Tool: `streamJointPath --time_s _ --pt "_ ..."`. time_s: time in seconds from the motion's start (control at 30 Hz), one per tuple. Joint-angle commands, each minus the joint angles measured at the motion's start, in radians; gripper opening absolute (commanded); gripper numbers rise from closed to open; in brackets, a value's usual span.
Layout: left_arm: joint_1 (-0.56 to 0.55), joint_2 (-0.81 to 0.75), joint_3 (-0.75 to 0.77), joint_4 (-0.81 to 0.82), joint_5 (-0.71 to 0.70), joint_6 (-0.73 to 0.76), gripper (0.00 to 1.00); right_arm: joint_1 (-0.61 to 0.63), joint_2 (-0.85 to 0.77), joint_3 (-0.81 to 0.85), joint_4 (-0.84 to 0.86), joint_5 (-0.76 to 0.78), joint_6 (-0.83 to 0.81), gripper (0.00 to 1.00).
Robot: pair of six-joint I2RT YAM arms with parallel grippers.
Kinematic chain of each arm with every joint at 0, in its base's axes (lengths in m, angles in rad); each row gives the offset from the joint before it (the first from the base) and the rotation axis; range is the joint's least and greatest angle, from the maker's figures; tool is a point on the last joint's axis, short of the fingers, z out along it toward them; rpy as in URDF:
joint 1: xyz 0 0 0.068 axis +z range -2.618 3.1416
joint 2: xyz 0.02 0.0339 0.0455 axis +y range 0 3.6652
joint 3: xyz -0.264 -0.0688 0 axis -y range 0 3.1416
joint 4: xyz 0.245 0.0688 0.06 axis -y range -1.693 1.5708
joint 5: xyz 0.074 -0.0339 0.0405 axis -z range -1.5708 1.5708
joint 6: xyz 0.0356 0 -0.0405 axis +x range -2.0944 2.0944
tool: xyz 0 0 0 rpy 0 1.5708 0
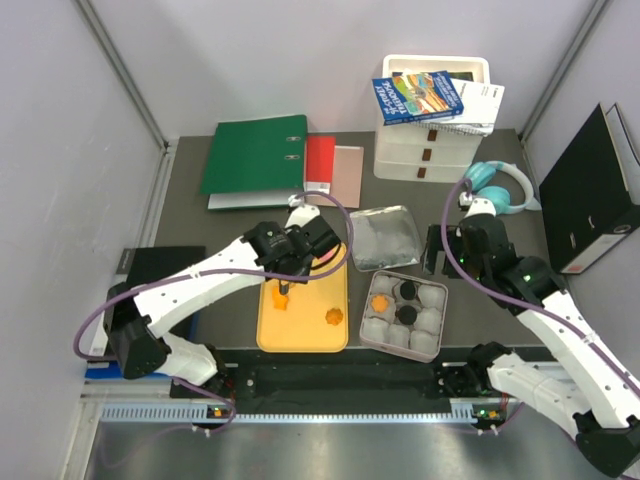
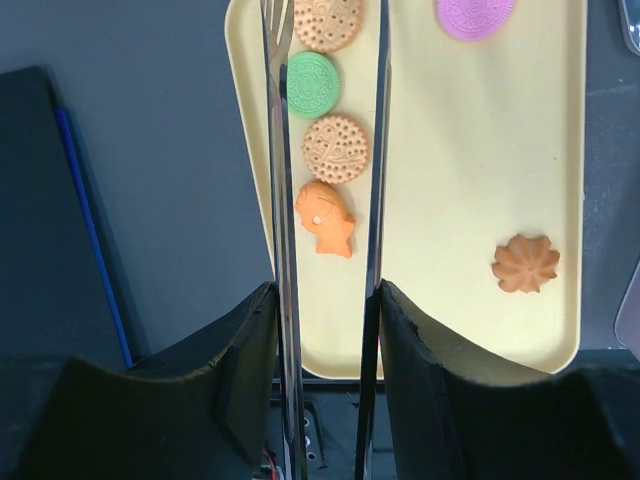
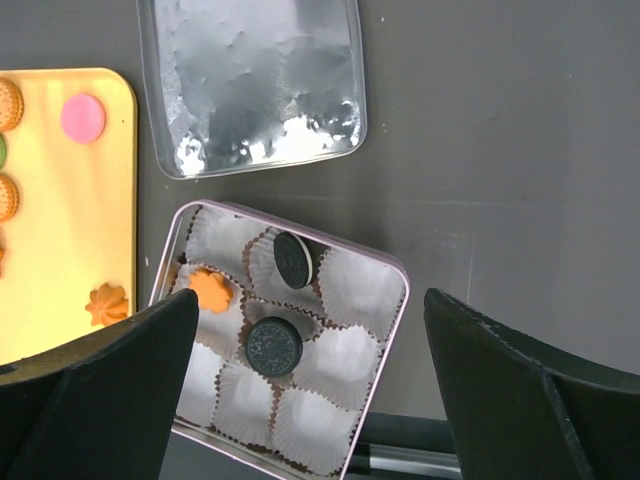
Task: Pack the cookies
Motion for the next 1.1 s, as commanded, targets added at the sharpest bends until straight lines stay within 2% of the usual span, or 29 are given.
streamJointPath --time_s 0.0,0.17,0.47,0.67,1.07 --pt "0.017 0.003 0.004 0.102 0.021 0.064 0.48 0.008 0.009 0.026 0.006 -0.004 0.033 0.96" --pt "0.023 0.062 0.025 0.093 -0.021 0.058 0.49 0.008 0.016 0.038 0.013 -0.005 0.045 0.97" --pt "0.057 0.038 -0.054 0.088 -0.027 0.000 0.50 0.008 0.023 0.027 0.019 0.003 0.041 0.99" --pt "0.088 0.038 -0.085 0.116 -0.016 0.020 0.50 0.006 0.052 0.038 0.039 0.000 0.034 0.99" --pt "0.131 0.050 -0.139 0.179 0.079 0.058 0.48 0.008 0.095 0.058 0.058 0.010 0.019 0.99"
